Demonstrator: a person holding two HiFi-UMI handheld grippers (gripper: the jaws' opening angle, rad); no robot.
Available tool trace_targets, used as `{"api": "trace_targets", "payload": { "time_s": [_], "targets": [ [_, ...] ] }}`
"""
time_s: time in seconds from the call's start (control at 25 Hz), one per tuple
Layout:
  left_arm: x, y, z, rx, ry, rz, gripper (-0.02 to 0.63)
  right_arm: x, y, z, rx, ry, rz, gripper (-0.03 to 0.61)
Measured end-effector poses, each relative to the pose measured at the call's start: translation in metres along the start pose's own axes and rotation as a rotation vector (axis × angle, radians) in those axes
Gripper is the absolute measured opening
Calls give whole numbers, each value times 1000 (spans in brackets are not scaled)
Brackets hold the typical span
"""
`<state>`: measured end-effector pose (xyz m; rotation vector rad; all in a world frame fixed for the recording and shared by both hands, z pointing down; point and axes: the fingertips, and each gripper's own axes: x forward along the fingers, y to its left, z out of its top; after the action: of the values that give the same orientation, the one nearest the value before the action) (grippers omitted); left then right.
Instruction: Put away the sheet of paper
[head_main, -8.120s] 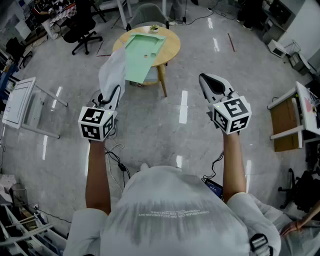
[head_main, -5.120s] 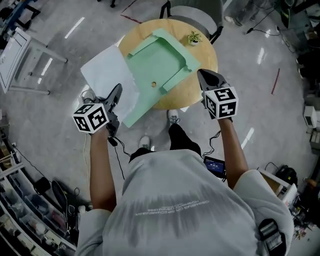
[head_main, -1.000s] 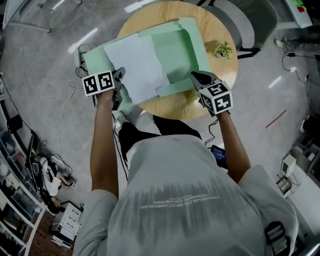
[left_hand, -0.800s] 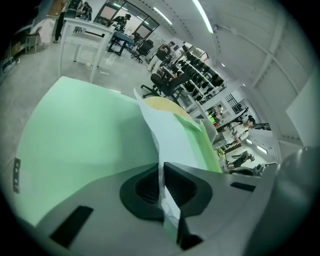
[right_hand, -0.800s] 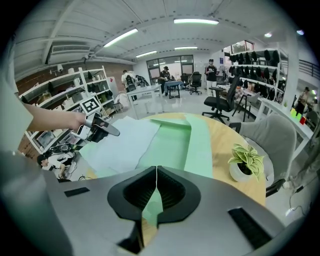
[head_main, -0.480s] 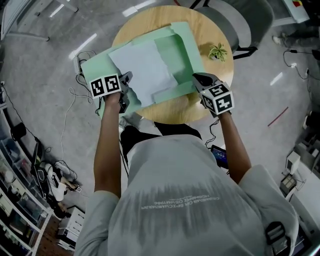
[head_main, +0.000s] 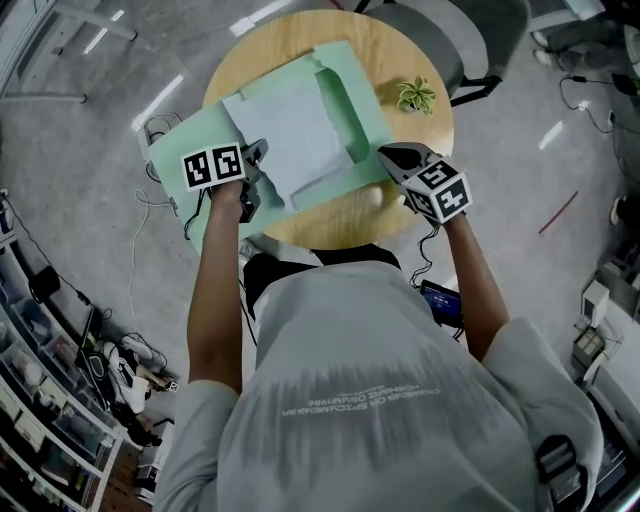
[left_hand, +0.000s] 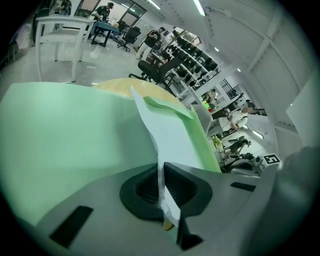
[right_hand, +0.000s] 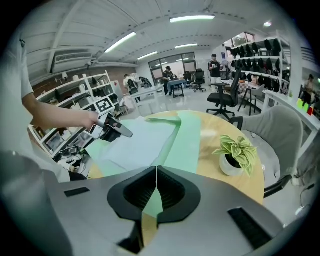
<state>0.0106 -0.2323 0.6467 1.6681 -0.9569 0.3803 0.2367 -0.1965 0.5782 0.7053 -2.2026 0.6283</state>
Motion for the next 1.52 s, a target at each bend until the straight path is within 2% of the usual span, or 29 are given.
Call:
{"api": "trace_targets", "payload": {
  "time_s": [0.36,0.68,0.92,1.12,1.24,1.32,1.4,1.48,1.52],
  "targets": [
    [30,-20,14,-12,19,-50,23,-14,-20,-6,64,-25,-55,32],
    [51,-34,17,15,64,-71,23,-30,-30,-23,151,-43,-154,32],
    [66,-47,19,37,76,-68,23,-39,-26,-43,214,-38,-182,32],
    [71,-52,26,13,30,-63,23,-48,-22,-49,242,-54,-208,32],
    [65,-51,38,-71,-61,-75,23,-53,-21,-50,252,-60,-222,32],
    [67,-57,41,-106,-77,-111,25,-54,-20,-51,255,-61,-226,31],
    [69,-64,37,-75,-41,-136,34,-53,-17,-52,256,-60,-225,32],
    [65,-62,31,-12,2,-115,112,-50,-15,-52,256,-60,-219,32],
    [62,-58,28,11,16,-98,121,-48,-15,-51,255,-61,-216,32]
  ]
}}
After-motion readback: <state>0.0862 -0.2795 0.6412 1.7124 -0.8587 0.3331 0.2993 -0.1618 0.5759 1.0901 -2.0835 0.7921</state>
